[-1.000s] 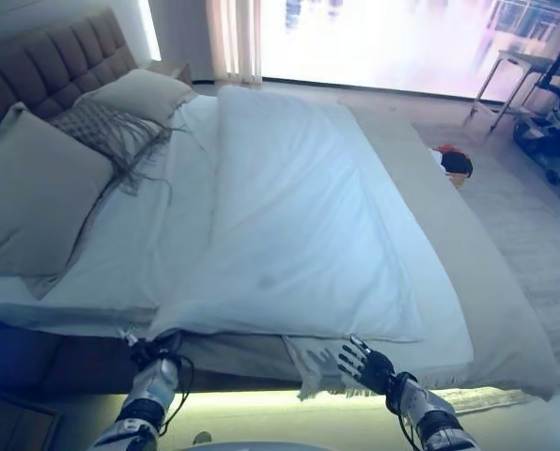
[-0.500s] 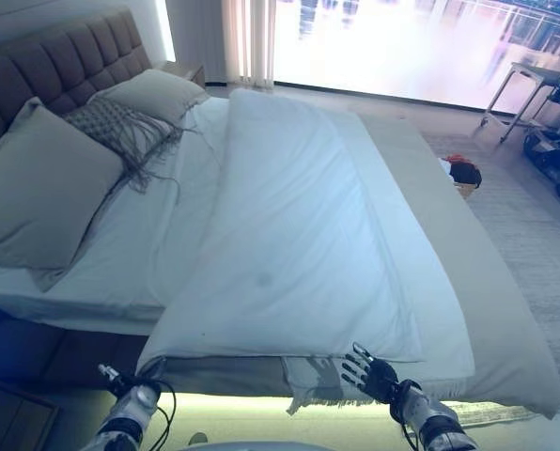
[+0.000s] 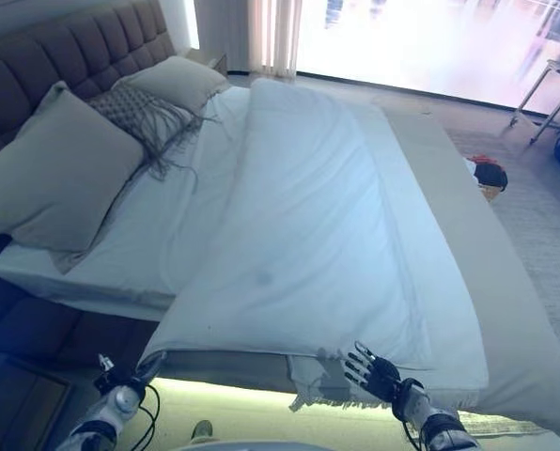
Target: Make the bed neatly
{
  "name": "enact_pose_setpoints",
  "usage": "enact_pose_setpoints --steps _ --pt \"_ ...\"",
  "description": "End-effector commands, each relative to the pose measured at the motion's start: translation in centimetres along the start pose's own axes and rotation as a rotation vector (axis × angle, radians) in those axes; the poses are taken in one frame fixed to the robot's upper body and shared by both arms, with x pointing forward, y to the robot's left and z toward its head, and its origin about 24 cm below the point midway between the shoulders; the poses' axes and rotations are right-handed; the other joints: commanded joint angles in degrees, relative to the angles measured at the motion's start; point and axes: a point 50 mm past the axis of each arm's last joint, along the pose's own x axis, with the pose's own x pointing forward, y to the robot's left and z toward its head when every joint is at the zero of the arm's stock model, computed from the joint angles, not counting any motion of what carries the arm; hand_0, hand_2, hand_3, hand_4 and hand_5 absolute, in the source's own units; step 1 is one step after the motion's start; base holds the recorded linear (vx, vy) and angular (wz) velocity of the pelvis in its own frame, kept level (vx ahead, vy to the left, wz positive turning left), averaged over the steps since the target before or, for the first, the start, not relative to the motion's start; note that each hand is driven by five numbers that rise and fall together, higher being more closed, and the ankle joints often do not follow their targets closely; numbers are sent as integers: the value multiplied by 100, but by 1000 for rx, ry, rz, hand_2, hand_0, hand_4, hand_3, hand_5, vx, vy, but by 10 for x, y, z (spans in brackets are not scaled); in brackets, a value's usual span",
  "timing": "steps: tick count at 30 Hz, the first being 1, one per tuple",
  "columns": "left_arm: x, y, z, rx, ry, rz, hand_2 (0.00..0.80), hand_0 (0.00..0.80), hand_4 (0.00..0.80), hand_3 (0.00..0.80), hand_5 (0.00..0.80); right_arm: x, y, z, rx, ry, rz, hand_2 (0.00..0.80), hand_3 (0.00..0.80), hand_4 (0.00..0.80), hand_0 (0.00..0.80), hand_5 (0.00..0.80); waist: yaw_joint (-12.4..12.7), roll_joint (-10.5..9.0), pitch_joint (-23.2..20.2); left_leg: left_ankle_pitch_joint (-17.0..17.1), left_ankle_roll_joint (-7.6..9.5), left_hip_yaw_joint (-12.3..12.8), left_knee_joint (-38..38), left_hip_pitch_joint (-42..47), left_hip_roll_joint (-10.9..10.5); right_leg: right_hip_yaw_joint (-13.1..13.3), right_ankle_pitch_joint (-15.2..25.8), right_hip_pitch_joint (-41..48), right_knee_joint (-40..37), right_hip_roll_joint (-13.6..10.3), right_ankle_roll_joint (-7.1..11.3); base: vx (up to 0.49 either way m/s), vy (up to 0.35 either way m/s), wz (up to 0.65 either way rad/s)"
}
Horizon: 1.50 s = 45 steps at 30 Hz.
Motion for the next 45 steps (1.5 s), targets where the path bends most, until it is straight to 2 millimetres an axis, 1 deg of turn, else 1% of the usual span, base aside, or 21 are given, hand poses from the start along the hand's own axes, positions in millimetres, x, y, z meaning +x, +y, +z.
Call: enact_pose_setpoints --steps 1,4,7,11,13,16,18,19,22,25,29,33,37,41,44,45 --pt "-101 -118 158 84 -586 -339 0 0 0 0 0 -21 -22 48 -101 -102 -69 0 0 0 0 0 1009 535 343 -324 166 -233 263 -520 -458 -46 -689 -154 833 -632 -81 -58 41 27" --pt "-86 -126 138 112 -490 -369 0 0 0 0 0 -17 -13 57 -142 -110 -53 0 0 0 0 0 1023 502 521 -341 176 -309 359 -712 -484 -25 -723 -313 929 -645 -96 -160 31 20" --pt "-64 -143 103 133 -361 -421 0 0 0 0 0 -7 10 77 -190 -150 8 0 0 0 0 0 1002 373 936 -400 161 -397 631 -1054 -492 56 -802 -679 1202 -647 -178 -253 1 28" --pt "-49 -167 67 156 -254 -493 0 0 0 0 0 -1 37 100 -237 -189 71 0 0 0 0 0 923 256 1412 -491 156 -424 1158 -1483 -504 159 -936 -1135 1713 -693 -282 -160 38 35" --pt "-45 -175 56 167 -225 -522 0 0 0 0 0 0 47 110 -244 -213 88 0 0 0 0 0 895 204 1644 -562 175 -437 1482 -1713 -523 237 -1005 -1416 2084 -741 -320 -113 66 21" --pt "-41 -185 44 167 -216 -557 0 0 0 0 0 -3 54 121 -247 -244 115 0 0 0 0 0 865 120 1870 -655 240 -424 1868 -2001 -530 341 -1080 -1784 2559 -845 -337 -92 80 30" --pt "-41 -188 41 160 -222 -568 0 0 0 0 0 -5 55 125 -250 -253 118 0 0 0 0 0 854 88 1948 -687 276 -406 1984 -2095 -534 390 -1081 -1943 2719 -894 -335 -85 76 38" --pt "-41 -191 39 145 -245 -586 0 0 0 0 0 -7 57 130 -254 -272 131 0 0 0 0 0 839 56 2059 -710 314 -389 2104 -2206 -538 428 -1090 -2094 2891 -925 -327 -101 72 27" --pt "-45 -197 45 110 -300 -596 0 0 0 0 0 -12 60 141 -247 -316 152 0 0 0 0 0 857 25 2195 -790 359 -343 2351 -2397 -557 495 -1170 -2329 3226 -1002 -340 -84 51 7" --pt "-54 -196 62 77 -359 -587 0 0 0 0 0 -19 59 150 -232 -355 149 0 0 0 0 0 891 26 2308 -882 424 -312 2591 -2573 -606 556 -1280 -2511 3543 -1076 -372 -49 29 2" --pt "-66 -192 85 50 -419 -569 0 0 0 0 0 -28 51 159 -229 -376 134 0 0 0 0 0 906 38 2392 -991 491 -272 2865 -2744 -640 633 -1394 -2723 3902 -1158 -395 -38 39 1" --pt "-70 -188 93 47 -422 -563 0 0 0 0 0 -33 47 165 -242 -386 138 0 0 0 0 0 900 61 2443 -1059 539 -238 3036 -2851 -650 710 -1485 -2885 4177 -1239 -398 -43 26 -7" --pt "-66 -186 87 63 -378 -562 0 0 0 0 0 -31 54 166 -252 -382 163 0 0 0 0 0 873 42 2435 -1110 529 -224 3184 -2944 -633 757 -1569 -2972 4307 -1237 -402 -33 -14 -7" --pt "-55 -184 69 112 -312 -546 0 0 0 0 0 -26 62 163 -263 -371 192 0 0 0 0 0 821 13 2402 -1118 520 -225 3228 -2952 -588 789 -1619 -3005 4386 -1208 -410 -25 -36 -1" --pt "-49 -183 60 150 -283 -506 0 0 0 0 0 -25 63 162 -255 -373 199 0 0 0 0 0 784 -4 2347 -1094 501 -212 3189 -2909 -549 790 -1606 -2970 4345 -1179 -411 2 -69 -1" --pt "-46 -180 56 199 -277 -484 0 0 0 0 0 -24 65 161 -249 -370 204 0 0 0 0 0 757 -15 2299 -1070 473 -209 3153 -2867 -525 797 -1597 -2923 4296 -1150 -417 42 -81 -1"
